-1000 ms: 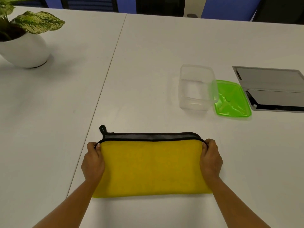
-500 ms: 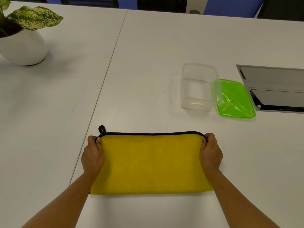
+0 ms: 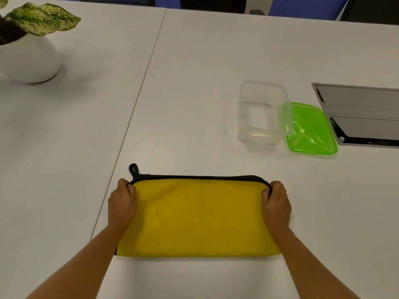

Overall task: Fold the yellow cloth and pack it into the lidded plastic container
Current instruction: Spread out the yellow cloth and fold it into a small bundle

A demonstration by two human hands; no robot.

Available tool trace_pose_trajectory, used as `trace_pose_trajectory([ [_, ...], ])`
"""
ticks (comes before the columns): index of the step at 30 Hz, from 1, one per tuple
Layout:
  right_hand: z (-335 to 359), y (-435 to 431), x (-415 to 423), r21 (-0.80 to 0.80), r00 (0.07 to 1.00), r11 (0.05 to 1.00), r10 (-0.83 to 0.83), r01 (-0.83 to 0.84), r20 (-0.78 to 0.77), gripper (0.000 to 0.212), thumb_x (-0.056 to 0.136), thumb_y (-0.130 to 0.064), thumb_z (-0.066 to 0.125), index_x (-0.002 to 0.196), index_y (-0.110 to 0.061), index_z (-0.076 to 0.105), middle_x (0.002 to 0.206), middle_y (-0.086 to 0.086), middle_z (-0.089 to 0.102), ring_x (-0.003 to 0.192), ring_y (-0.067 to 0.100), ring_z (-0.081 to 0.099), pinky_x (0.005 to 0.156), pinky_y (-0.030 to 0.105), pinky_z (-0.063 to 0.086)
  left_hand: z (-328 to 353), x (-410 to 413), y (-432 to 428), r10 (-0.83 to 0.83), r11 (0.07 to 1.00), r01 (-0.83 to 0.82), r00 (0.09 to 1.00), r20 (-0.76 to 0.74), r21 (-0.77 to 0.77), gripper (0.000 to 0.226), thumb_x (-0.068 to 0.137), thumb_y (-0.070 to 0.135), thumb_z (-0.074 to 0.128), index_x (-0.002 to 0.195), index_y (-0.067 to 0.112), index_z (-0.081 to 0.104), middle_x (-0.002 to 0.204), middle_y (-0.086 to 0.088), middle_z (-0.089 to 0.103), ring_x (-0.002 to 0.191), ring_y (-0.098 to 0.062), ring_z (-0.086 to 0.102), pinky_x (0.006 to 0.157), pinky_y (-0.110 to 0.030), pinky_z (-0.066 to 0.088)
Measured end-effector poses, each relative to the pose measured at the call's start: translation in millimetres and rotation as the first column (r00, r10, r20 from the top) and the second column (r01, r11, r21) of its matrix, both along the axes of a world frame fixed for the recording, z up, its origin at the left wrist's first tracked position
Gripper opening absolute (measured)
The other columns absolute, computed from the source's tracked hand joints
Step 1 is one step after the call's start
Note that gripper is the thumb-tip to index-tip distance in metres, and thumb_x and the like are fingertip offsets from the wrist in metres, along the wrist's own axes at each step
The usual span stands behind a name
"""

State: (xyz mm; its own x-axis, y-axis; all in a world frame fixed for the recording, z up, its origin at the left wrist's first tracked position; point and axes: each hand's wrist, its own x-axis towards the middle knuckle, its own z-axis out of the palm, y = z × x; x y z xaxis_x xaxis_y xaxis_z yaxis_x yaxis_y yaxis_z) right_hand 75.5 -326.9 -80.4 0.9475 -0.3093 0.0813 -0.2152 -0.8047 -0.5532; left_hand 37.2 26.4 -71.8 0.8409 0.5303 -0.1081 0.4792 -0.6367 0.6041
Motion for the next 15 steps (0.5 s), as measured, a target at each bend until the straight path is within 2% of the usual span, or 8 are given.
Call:
trace_pose_trajectory([
  [4,1.9,-4.0,-1.4,0.045,0.999,0.999,0.001,0.001,-0.041,0.009,0.091,-0.008,0.044,0.083,-0.006,0.044,0.071,0.011,0.048,0.064,0.026,0.047,0.057,0.031,0.033,1.6,0.4,1.8,-0.008,1.000,0.008,0.999,0.034,-0.001,0.018,0.098,0.010,0.030,0.082,0.006,0.039,0.056,-0.005,0.040,0.049,-0.018,0.038,0.044,-0.028,0.027],
  [9,4.3,-9.6,1.1,0.071,0.999,0.997,0.021,-0.019,-0.035,0.015,0.090,-0.009,0.047,0.079,-0.011,0.039,0.058,0.010,0.047,0.052,0.025,0.045,0.046,0.026,0.028,1.2,2.4,4.1,-0.030,0.999,0.030,0.999,-0.015,0.015,0.019,0.096,0.007,0.031,0.080,0.005,0.040,0.054,-0.004,0.038,0.049,-0.019,0.037,0.045,-0.030,0.027],
  [15,2.9,-9.7,3.2,0.036,0.995,0.999,0.029,-0.025,-0.093,0.011,0.090,-0.016,0.052,0.086,-0.007,0.049,0.060,0.010,0.051,0.054,0.027,0.049,0.053,0.029,0.037,0.0,6.9,4.9,-0.049,0.998,0.051,0.997,-0.055,0.040,0.016,0.095,0.010,0.036,0.081,0.005,0.041,0.055,-0.004,0.039,0.052,-0.022,0.040,0.045,-0.029,0.028],
])
